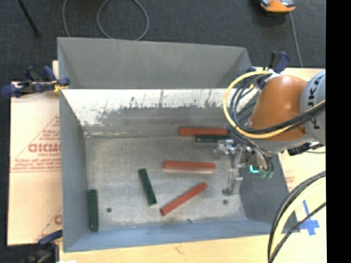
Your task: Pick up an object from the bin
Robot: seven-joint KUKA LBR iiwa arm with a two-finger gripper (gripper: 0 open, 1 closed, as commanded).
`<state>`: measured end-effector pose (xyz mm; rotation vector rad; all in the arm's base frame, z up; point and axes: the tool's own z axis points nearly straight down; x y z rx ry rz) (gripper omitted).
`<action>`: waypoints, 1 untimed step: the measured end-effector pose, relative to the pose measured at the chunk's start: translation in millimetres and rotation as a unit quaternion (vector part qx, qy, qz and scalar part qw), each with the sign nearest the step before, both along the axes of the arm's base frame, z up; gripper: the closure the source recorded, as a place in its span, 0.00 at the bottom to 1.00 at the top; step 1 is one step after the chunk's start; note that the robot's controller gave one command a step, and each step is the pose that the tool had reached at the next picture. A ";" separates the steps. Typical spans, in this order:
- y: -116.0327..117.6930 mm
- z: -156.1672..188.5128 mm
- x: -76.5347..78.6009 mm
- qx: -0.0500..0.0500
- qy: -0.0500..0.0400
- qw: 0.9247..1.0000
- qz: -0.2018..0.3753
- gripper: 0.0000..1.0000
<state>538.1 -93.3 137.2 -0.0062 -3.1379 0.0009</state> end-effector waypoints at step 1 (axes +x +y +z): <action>36.3 -68.0 46.5 0.000 -0.004 0.998 0.063 0.00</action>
Offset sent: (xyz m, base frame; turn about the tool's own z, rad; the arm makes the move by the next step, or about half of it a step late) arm 0.0448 0.0364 -0.0672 -0.1257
